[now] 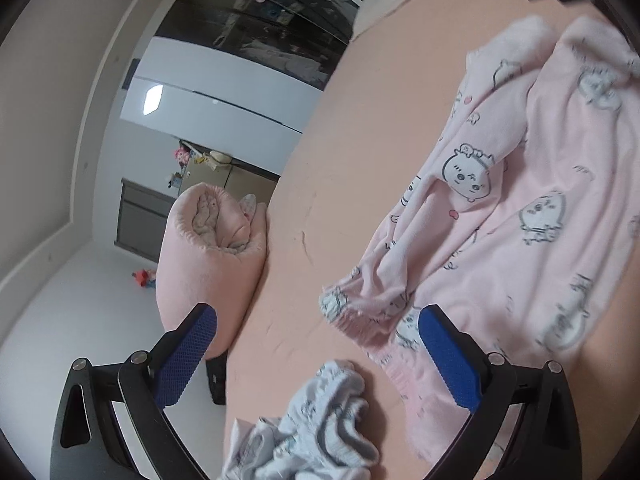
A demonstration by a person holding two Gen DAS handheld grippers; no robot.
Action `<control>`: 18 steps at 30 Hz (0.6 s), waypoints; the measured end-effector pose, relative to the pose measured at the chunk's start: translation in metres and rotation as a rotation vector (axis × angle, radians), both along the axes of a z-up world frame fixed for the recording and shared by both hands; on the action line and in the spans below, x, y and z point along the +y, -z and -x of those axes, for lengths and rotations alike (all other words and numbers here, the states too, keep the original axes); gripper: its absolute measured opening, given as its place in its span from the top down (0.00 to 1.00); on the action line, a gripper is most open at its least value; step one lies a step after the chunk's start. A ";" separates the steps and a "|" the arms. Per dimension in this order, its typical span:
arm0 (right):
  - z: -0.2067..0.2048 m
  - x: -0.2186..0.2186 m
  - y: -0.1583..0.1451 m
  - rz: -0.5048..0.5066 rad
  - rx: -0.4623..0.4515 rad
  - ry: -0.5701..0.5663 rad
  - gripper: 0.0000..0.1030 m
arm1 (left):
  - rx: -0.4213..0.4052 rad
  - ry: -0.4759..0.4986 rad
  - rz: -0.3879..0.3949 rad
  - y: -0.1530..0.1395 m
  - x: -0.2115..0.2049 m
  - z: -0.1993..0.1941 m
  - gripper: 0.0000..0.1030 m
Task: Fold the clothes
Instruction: 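Lay the folded pink pants on the bed and open both tools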
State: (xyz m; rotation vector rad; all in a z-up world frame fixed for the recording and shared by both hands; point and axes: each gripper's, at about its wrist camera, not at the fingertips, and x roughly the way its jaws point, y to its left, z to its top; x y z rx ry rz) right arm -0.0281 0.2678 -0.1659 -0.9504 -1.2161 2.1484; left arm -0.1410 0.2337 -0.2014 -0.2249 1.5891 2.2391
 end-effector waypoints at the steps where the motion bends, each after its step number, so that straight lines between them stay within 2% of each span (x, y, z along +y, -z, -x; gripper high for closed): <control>1: -0.002 -0.002 0.002 -0.016 -0.006 -0.011 0.15 | -0.002 0.001 -0.002 0.001 -0.004 -0.004 0.00; 10: -0.042 -0.030 0.026 -0.179 -0.074 -0.134 0.15 | -0.028 0.072 0.048 0.028 -0.027 -0.043 0.00; 18: -0.069 -0.037 0.059 -0.224 -0.144 -0.183 0.15 | -0.049 0.103 0.079 0.044 -0.032 -0.059 0.00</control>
